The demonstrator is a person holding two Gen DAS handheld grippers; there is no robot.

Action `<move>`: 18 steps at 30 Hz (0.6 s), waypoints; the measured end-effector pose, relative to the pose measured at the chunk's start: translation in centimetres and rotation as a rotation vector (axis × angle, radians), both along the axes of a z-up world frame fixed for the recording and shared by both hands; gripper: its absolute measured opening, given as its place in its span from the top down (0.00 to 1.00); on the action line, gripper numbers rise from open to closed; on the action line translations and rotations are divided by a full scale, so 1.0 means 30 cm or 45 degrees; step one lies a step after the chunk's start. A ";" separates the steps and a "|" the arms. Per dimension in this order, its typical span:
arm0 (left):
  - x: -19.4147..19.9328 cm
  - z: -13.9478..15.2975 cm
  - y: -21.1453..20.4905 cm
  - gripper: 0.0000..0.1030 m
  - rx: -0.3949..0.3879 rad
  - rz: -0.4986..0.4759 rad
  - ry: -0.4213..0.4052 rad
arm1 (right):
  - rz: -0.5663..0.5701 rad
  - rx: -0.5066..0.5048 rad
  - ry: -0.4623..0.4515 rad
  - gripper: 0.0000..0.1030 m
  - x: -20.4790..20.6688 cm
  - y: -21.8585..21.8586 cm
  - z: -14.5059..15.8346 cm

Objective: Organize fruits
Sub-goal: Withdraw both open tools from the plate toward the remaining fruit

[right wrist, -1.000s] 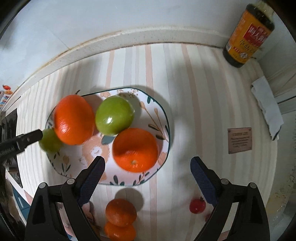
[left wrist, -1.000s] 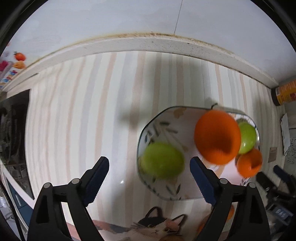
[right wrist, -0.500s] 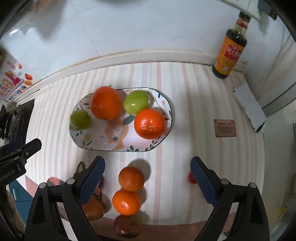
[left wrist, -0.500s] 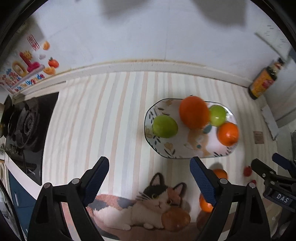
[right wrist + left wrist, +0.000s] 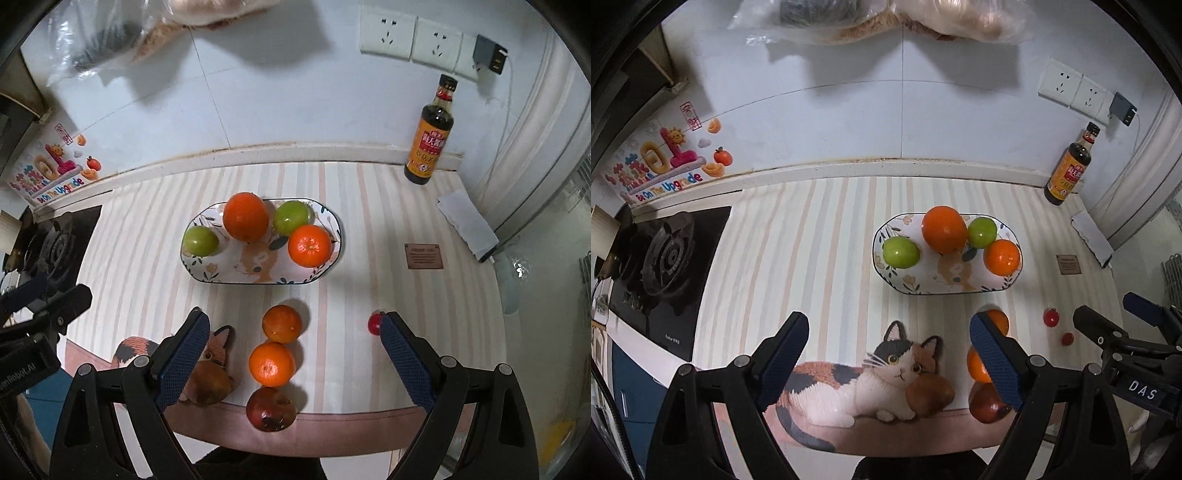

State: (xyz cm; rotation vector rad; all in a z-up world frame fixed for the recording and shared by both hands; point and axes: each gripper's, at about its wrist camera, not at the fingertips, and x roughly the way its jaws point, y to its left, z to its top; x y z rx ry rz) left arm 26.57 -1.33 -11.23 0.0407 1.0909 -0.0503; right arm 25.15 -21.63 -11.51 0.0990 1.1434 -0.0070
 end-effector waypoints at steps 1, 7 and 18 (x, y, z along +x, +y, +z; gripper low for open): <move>-0.012 0.001 0.003 0.13 -0.005 0.000 0.001 | -0.002 0.010 -0.003 0.07 -0.012 0.001 0.008; -0.065 -0.009 0.027 0.13 -0.047 -0.002 0.021 | -0.017 0.098 -0.002 0.07 -0.071 0.009 0.036; -0.036 -0.329 0.016 0.01 -0.009 -0.027 0.314 | -0.089 0.394 0.421 0.07 -0.123 -0.034 -0.427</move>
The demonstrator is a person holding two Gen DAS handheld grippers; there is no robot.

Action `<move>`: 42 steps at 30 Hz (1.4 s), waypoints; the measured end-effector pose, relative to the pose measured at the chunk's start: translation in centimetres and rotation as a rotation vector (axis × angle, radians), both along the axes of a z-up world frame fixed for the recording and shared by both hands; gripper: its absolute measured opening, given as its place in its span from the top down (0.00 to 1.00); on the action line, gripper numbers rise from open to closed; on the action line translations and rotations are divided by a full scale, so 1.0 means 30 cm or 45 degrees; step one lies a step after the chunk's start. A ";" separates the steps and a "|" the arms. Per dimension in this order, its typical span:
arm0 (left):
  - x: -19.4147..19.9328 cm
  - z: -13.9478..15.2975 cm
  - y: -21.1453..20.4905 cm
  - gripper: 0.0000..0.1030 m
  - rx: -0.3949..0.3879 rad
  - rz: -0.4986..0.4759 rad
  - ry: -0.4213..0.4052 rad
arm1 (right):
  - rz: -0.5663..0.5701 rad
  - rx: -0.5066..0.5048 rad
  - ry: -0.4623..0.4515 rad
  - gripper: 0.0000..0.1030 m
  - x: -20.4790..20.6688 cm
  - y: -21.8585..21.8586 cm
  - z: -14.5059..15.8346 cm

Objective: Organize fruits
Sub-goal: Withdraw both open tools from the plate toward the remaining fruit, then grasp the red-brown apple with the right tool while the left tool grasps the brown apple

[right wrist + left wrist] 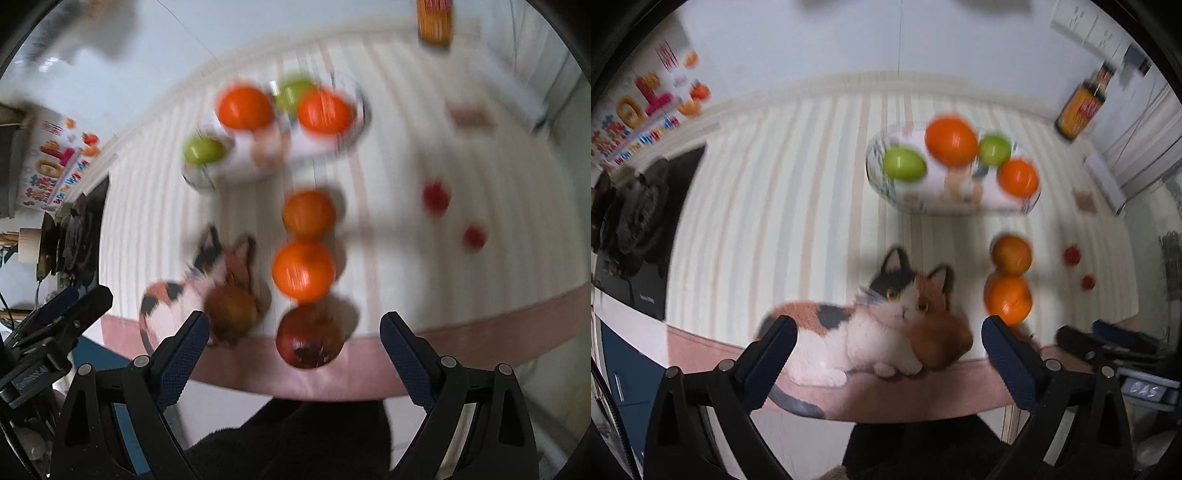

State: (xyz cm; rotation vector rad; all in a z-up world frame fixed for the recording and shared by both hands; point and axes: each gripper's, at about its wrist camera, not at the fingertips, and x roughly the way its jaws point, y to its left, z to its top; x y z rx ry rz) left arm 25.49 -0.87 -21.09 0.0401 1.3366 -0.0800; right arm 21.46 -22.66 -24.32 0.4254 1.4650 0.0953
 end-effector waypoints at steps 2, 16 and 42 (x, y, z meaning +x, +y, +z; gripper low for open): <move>-0.002 -0.061 -0.010 0.01 0.009 -0.004 0.055 | -0.012 0.047 0.085 0.08 -0.008 0.002 -0.102; 0.024 -0.298 -0.078 0.01 -0.081 -0.014 0.326 | 0.026 0.010 0.184 0.34 -0.084 0.024 -0.328; 0.018 -0.400 -0.057 0.33 -0.070 -0.097 0.364 | -0.102 -0.016 0.129 0.34 -0.039 -0.130 -0.340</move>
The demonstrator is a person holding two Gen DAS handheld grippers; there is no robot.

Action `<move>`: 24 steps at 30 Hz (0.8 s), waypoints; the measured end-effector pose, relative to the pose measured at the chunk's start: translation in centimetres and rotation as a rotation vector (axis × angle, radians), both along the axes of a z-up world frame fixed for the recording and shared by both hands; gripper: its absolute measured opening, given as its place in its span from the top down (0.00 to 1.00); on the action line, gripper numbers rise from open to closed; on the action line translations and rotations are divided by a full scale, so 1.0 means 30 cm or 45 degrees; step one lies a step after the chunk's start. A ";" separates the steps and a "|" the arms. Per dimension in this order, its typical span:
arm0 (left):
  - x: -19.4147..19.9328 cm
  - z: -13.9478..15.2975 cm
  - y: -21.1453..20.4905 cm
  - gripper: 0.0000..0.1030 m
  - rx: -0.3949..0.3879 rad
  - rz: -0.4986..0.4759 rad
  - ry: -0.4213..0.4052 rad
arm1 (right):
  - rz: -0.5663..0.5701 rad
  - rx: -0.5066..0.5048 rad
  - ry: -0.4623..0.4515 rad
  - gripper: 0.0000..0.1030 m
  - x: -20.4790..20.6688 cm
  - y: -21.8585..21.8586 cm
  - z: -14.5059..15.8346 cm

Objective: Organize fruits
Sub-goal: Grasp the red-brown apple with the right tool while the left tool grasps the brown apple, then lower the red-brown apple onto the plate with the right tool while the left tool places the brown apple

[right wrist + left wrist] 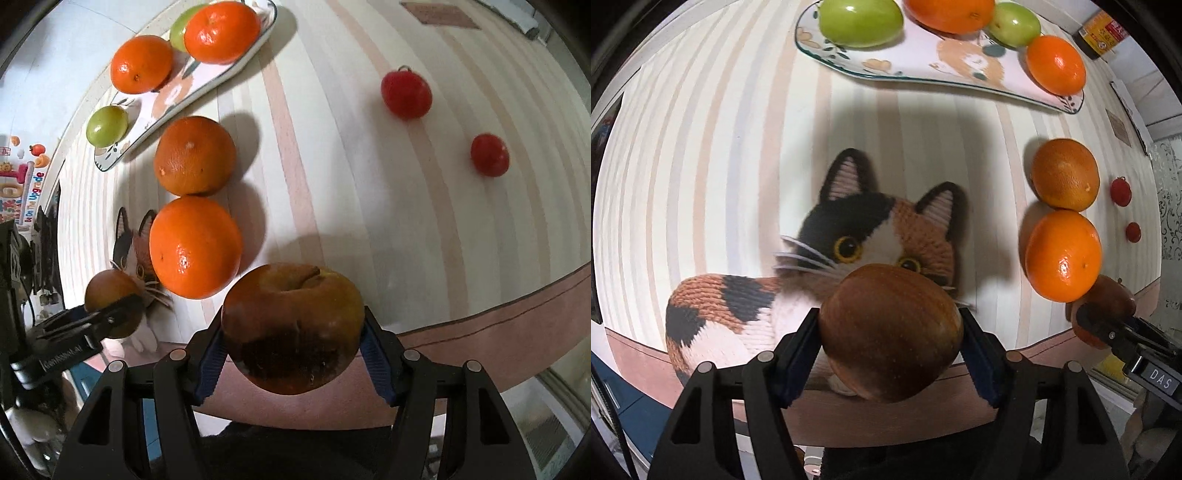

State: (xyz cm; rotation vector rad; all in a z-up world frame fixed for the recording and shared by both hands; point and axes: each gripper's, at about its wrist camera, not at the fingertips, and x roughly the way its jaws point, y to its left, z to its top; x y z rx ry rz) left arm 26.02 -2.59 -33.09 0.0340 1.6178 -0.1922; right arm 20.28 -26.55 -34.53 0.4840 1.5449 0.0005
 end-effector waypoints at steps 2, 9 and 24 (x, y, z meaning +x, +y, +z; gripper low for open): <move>0.005 0.014 0.016 0.33 -0.008 0.005 -0.003 | 0.008 -0.006 -0.032 0.34 -0.003 -0.003 0.027; 0.061 0.073 0.038 0.33 -0.044 0.043 -0.036 | 0.022 -0.008 -0.152 0.34 0.045 -0.022 0.167; 0.585 0.391 0.082 0.33 -0.147 0.075 -0.217 | 0.051 0.045 -0.255 0.34 0.517 0.117 0.238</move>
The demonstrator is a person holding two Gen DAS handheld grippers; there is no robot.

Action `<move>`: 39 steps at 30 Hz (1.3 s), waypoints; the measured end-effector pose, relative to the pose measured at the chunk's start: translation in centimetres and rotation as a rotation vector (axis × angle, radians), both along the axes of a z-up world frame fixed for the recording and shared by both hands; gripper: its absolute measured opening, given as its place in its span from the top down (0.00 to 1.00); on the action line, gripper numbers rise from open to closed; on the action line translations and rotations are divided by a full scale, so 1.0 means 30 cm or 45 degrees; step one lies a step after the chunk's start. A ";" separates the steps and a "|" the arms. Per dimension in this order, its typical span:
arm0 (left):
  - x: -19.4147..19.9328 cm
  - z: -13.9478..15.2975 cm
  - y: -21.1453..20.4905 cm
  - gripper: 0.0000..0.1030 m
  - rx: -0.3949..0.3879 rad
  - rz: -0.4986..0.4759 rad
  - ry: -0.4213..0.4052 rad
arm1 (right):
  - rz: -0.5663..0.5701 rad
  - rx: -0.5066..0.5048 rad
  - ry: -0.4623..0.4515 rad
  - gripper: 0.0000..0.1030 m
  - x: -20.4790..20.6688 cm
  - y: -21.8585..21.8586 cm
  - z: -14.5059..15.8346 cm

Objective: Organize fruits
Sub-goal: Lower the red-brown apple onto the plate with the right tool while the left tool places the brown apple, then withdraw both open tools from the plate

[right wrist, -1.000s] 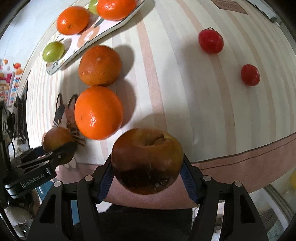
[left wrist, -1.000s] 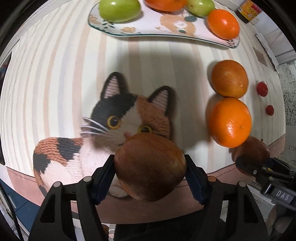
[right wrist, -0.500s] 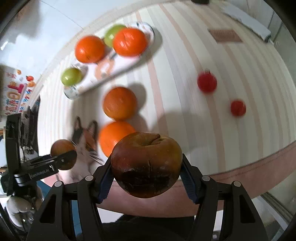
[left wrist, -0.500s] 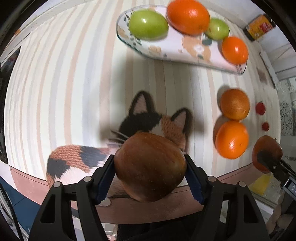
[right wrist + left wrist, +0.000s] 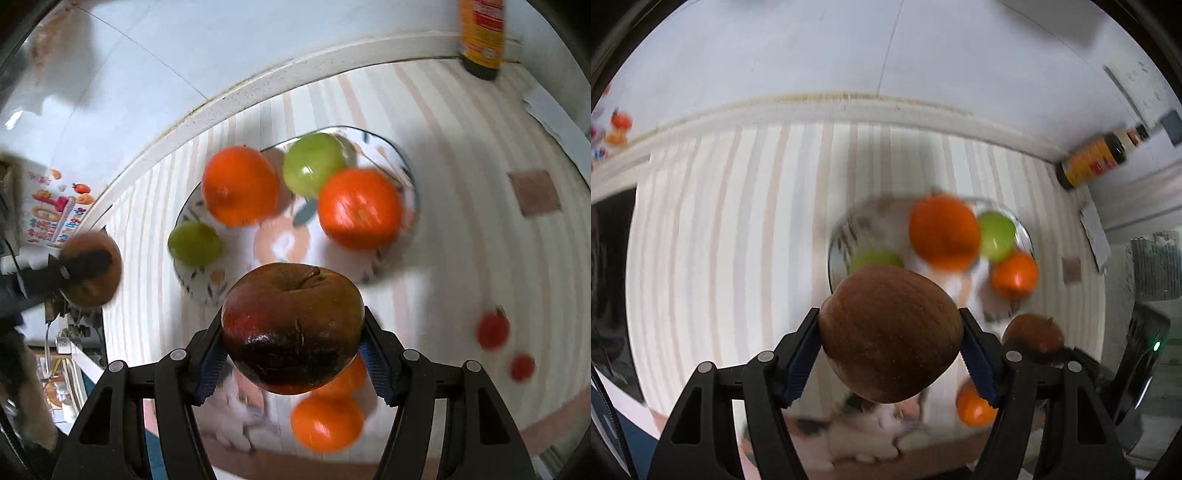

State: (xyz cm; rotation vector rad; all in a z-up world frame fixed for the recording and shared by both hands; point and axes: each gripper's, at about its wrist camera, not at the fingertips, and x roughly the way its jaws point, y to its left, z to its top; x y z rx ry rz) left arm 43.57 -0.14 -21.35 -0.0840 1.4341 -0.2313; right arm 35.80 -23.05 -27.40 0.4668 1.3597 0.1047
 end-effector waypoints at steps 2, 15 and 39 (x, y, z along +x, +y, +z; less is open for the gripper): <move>0.086 -0.031 -0.022 0.33 0.024 -0.007 0.027 | 0.000 0.003 0.029 0.34 0.066 0.017 -0.035; 0.331 -0.276 -0.054 0.32 0.090 -0.008 0.294 | 0.057 0.002 0.154 0.34 0.240 0.079 -0.169; 0.105 -0.072 -0.015 0.08 0.246 0.067 -0.050 | 0.097 -0.321 0.078 0.07 0.174 0.008 0.009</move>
